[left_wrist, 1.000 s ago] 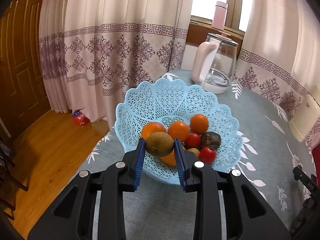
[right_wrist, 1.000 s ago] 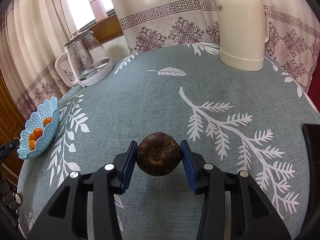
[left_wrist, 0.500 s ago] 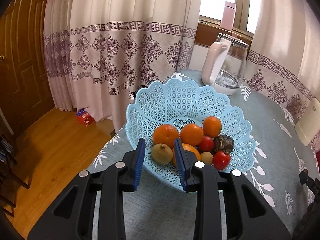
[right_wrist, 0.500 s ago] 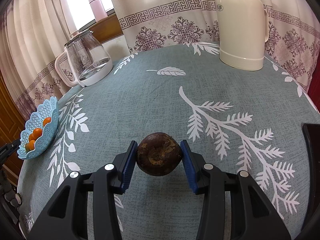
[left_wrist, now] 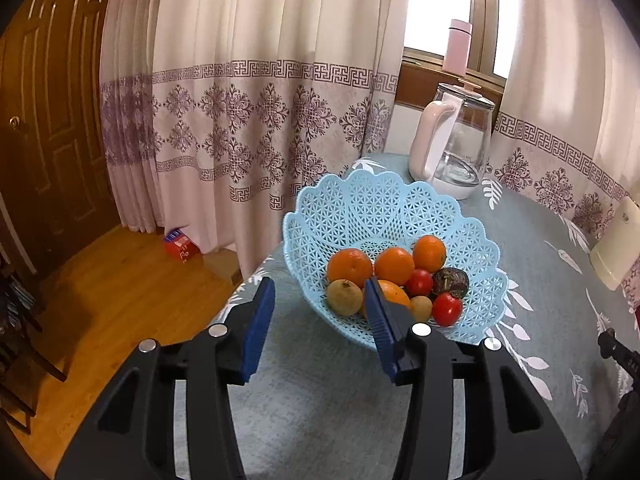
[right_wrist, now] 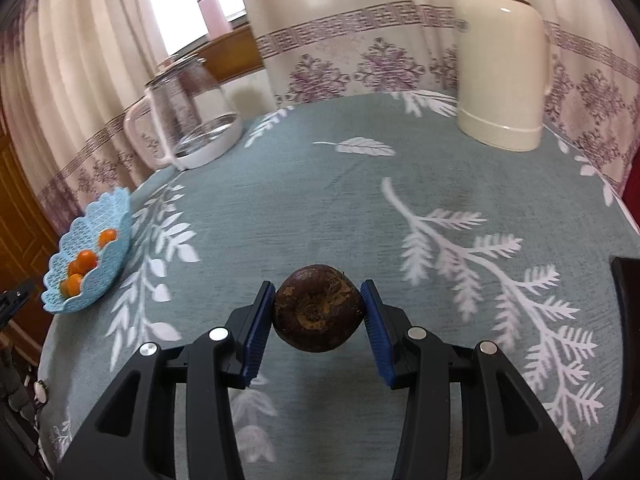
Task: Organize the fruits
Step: 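Carry the brown fruit into the basket with the right tool and release it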
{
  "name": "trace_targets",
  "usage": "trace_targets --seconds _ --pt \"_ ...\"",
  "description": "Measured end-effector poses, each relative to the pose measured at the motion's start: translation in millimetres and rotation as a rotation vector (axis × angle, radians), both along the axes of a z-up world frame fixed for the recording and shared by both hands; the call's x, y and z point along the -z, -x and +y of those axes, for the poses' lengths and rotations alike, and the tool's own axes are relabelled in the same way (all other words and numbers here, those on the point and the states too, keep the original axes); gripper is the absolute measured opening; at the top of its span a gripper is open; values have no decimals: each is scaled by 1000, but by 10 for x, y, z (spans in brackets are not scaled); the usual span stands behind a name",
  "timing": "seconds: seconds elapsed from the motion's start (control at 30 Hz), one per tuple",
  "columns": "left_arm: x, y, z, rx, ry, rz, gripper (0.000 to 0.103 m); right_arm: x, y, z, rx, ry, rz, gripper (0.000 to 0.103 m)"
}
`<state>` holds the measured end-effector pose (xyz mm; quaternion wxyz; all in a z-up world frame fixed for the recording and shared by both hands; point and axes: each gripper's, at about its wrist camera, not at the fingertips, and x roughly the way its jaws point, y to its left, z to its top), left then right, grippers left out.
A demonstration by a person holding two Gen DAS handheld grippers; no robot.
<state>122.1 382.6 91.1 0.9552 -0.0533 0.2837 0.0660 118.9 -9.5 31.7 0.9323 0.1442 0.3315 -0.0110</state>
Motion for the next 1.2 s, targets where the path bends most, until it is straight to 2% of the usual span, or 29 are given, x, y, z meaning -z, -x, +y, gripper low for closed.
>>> trace_targets --seconds 0.17,0.27,0.4,0.57,0.73,0.87,1.07,1.2 --pt "-40 71 30 -6 -1 -16 50 -170 -37 270 -68 -9 -28 45" --pt "-58 104 32 -6 -3 -27 57 -336 -133 477 -117 -35 -53 45" --pt "-66 145 9 6 -26 -39 57 -565 -331 866 -202 -41 -81 45" --pt "-56 173 60 17 -9 -37 61 -762 -655 1466 -323 -21 -79 45" --pt "-48 227 160 12 9 -38 64 -792 -1025 2032 -418 -21 -24 45" --pt "-31 296 207 -2 -15 -45 65 -745 -1332 2430 -463 -16 31 45" --pt "-35 320 271 -2 -5 -43 69 -612 -1606 2746 -477 4 85 45" --pt "-18 315 301 -6 5 -42 79 -570 -1691 2831 -475 -11 99 45"
